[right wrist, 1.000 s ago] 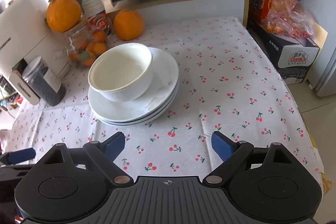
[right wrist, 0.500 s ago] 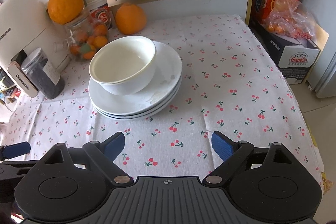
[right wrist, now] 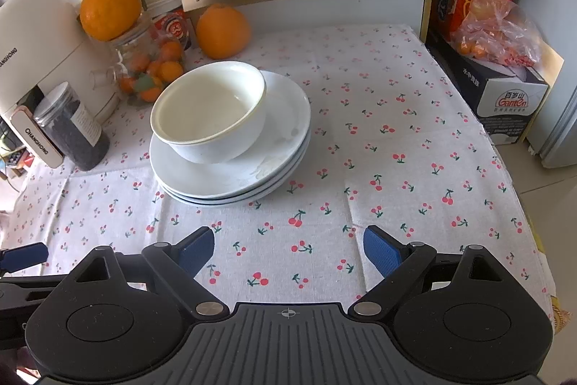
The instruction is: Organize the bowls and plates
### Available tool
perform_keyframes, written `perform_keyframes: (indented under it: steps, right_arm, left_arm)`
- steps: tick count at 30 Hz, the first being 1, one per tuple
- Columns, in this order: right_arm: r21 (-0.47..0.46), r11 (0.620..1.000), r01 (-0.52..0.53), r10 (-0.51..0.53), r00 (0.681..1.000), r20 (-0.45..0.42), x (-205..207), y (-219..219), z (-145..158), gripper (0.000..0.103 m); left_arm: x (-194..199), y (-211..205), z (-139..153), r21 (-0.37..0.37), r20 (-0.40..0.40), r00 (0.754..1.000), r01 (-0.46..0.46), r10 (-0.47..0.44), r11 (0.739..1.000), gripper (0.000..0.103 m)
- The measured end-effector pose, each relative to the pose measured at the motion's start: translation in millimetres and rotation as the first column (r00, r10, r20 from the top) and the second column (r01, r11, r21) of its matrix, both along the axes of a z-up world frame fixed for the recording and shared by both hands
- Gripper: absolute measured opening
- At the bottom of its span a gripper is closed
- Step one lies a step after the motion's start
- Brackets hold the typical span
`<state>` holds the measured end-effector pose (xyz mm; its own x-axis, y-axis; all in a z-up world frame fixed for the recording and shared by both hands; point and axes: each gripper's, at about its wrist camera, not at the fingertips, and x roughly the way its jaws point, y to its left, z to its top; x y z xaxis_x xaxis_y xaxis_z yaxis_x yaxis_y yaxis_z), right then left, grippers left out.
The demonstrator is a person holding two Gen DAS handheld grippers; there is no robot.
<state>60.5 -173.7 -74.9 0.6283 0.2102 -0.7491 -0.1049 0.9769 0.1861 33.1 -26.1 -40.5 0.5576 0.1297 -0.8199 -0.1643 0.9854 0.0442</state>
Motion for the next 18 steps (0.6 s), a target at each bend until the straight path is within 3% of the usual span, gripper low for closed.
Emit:
perform_keyframes:
  steps: [18]
  right_arm:
    - [-0.001, 1.0, 0.002, -0.002, 1.0, -0.005, 0.6, -0.8, 0.4, 0.092]
  left_arm:
    - [0.1, -0.6, 0.3, 0.003, 0.0, 1.0, 0.007, -0.007, 1.0, 0.103]
